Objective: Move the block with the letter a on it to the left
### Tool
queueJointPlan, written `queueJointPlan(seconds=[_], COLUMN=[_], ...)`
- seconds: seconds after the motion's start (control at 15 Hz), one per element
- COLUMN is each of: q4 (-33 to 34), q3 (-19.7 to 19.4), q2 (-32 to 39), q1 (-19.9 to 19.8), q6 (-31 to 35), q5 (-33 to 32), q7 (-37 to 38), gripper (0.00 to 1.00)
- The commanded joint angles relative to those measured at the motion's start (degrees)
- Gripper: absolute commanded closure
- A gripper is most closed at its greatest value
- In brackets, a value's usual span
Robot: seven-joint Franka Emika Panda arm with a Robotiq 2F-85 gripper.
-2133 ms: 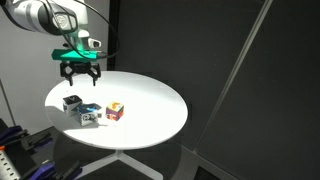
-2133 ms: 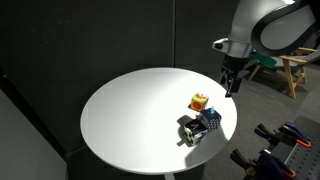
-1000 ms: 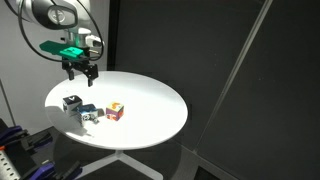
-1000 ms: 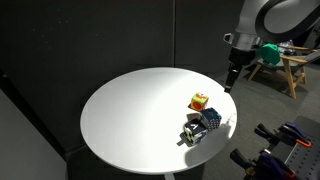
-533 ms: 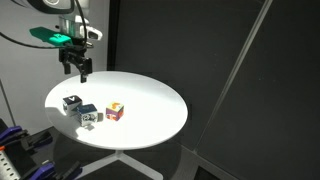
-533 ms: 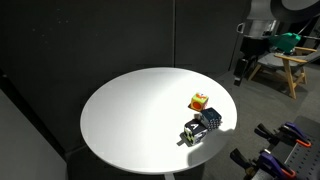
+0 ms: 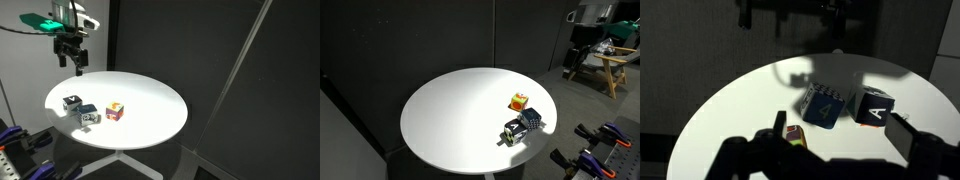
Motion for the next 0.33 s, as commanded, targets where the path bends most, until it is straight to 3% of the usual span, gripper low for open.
queueJointPlan(seconds=[0.0, 0.27], q4=[0.07, 0.06], q3=[0.1, 0.13], q2=[0.18, 0.89], q1=[-0.09, -0.09], q6=[-0.09, -0.03], q5=[0.04, 0.04], q7=[-0.02, -0.02], gripper=[0.0, 0.0])
